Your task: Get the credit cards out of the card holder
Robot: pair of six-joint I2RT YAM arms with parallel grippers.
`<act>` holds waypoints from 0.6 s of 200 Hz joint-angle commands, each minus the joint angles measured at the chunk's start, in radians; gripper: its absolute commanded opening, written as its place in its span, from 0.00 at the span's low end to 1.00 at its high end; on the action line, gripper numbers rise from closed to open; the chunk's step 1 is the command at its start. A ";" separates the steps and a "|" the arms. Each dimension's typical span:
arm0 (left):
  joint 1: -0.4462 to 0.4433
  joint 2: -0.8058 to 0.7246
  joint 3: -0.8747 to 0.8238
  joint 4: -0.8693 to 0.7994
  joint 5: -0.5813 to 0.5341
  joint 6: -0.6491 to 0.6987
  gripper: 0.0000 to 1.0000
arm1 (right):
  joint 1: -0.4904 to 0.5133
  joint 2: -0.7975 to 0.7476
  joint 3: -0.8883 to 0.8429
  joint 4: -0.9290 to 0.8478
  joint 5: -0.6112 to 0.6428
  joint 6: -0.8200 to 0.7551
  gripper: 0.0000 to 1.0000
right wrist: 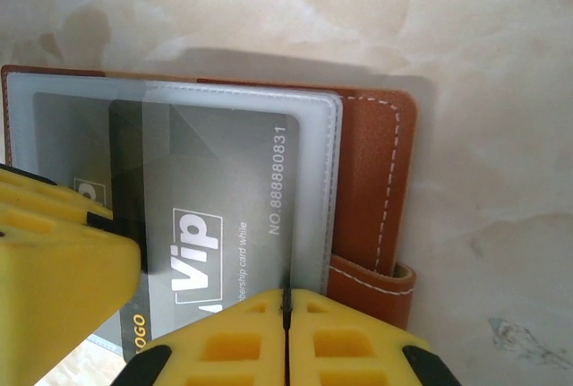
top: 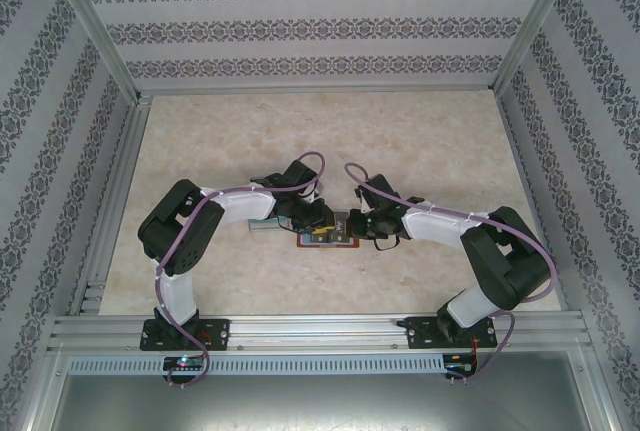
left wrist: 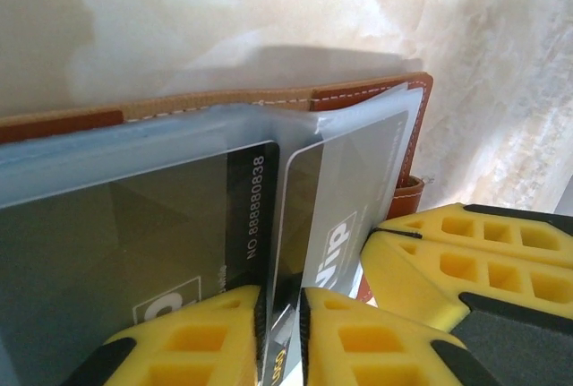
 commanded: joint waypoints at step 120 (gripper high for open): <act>0.031 -0.063 -0.070 0.015 -0.008 0.005 0.00 | 0.009 0.039 -0.013 -0.036 0.026 0.035 0.09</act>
